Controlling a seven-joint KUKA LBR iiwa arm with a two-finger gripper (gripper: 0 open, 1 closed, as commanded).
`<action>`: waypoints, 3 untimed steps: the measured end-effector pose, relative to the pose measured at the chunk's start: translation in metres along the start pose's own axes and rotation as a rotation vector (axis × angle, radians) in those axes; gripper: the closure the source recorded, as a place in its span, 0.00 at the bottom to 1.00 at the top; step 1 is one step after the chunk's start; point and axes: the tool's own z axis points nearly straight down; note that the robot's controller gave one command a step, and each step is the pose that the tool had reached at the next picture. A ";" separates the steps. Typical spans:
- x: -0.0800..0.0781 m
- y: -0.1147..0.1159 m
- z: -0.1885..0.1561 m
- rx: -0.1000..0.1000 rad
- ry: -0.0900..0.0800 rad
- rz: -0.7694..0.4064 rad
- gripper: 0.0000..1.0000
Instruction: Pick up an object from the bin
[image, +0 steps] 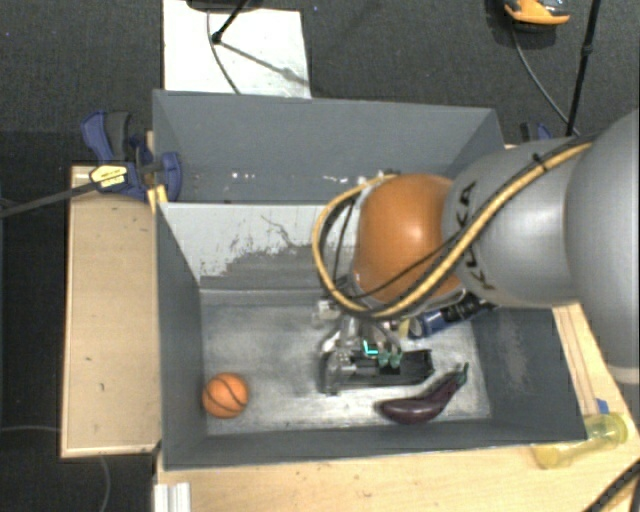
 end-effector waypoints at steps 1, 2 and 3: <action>-0.002 0.000 -0.003 -0.001 -0.006 0.003 0.00; -0.015 -0.057 0.045 -0.025 0.026 0.114 1.00; -0.015 -0.057 0.045 -0.025 0.026 0.115 1.00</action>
Offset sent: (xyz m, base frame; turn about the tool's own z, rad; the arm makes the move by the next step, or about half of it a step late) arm 0.0152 -0.0747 -0.0585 0.1195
